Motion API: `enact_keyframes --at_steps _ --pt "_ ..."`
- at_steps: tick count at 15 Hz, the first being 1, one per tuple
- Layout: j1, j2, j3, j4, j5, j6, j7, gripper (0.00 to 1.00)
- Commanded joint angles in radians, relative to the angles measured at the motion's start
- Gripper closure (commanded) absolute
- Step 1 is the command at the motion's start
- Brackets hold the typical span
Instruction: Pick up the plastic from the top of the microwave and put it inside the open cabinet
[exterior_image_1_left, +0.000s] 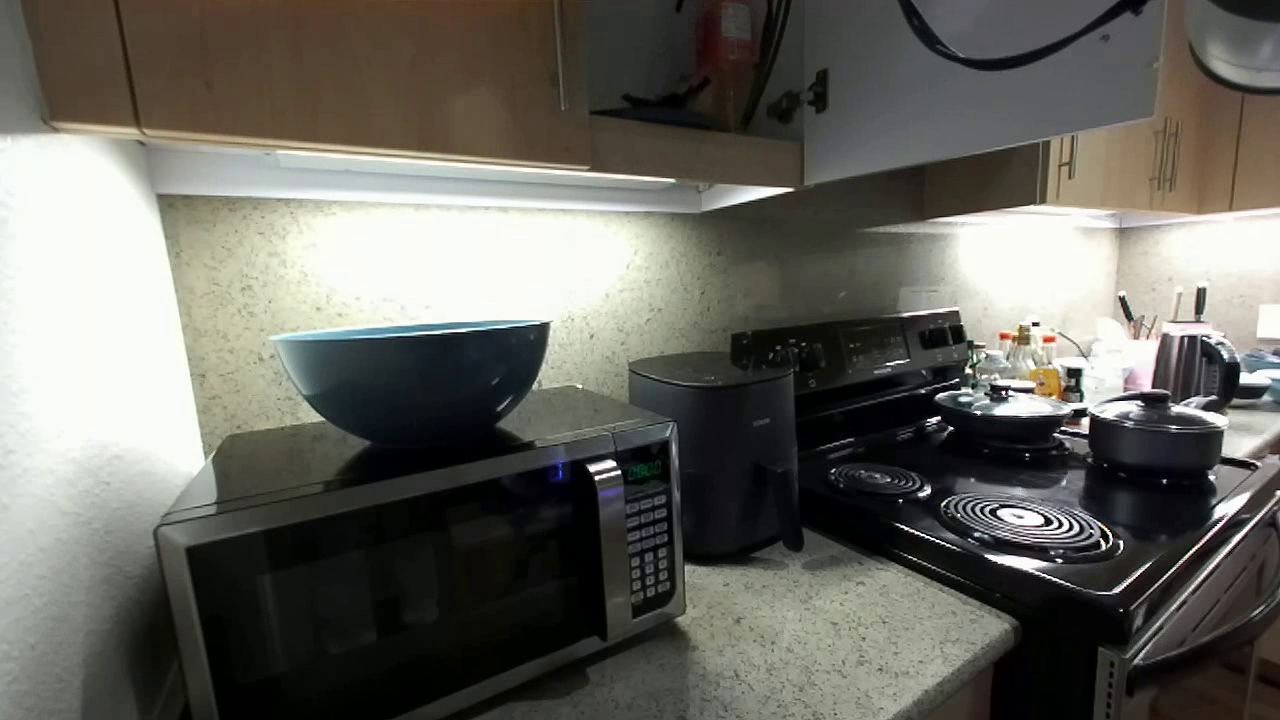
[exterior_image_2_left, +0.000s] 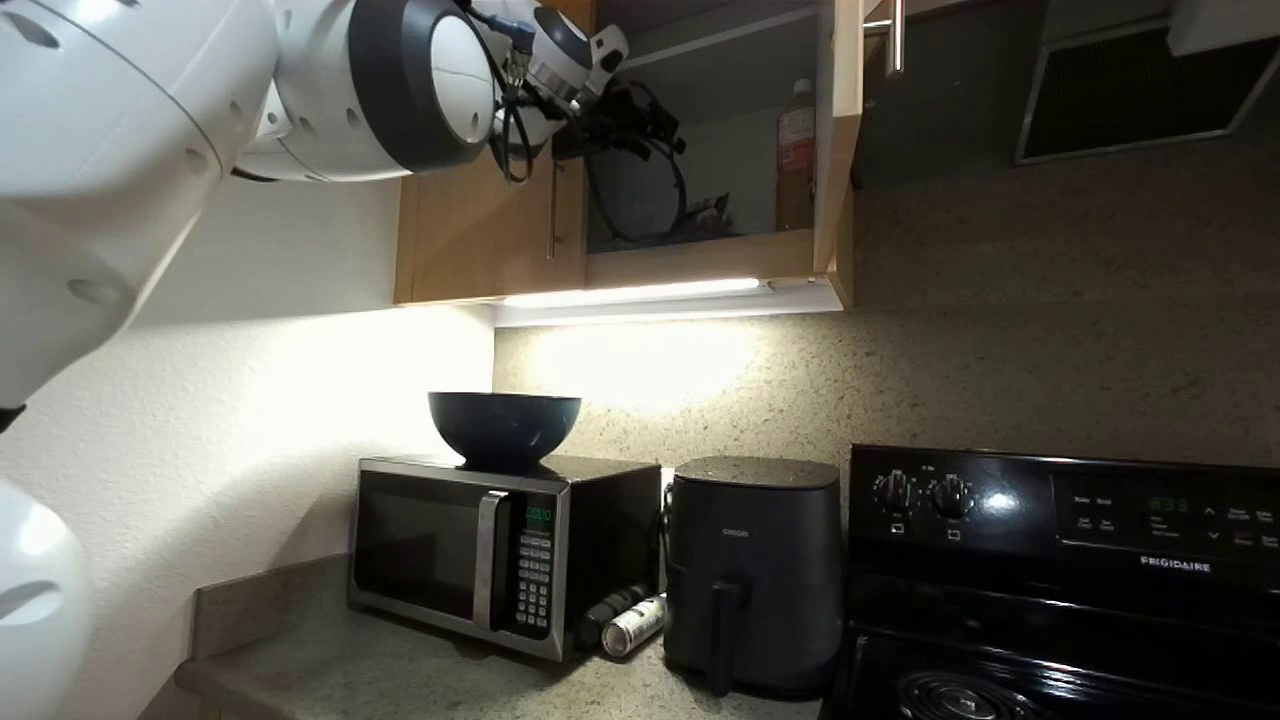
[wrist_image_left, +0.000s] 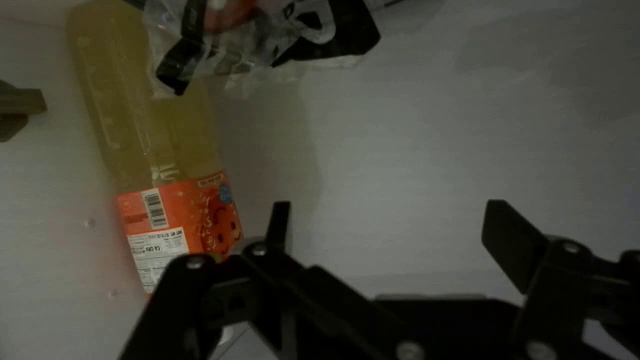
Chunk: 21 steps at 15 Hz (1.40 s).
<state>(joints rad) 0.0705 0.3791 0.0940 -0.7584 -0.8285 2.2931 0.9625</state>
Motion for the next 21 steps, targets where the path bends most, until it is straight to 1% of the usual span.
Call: enact_keyframes --at_steps 1,4,7,10,12,15,17,20,21 --pt "0.011 -0.088 -0.001 -0.079 -0.018 -0.074 -0.058 0.0" --pt "0.009 -0.14 0.015 -0.124 0.015 -0.145 -0.127 0.0" --pt "-0.007 -0.217 0.048 -0.207 0.106 -0.216 -0.211 0.0" --pt "-0.008 -0.3 0.057 -0.296 0.196 -0.279 -0.255 0.0" --pt "-0.001 -0.374 0.054 -0.378 0.218 -0.305 -0.245 0.0" --pt "0.005 -0.488 0.045 -0.505 0.201 -0.326 -0.201 0.0" --pt "0.008 -0.556 0.044 -0.578 0.195 -0.366 -0.186 0.0" --pt "0.014 -0.642 0.038 -0.671 0.243 -0.437 -0.187 0.0" --pt "0.016 -0.671 0.03 -0.711 0.276 -0.446 -0.177 0.0"
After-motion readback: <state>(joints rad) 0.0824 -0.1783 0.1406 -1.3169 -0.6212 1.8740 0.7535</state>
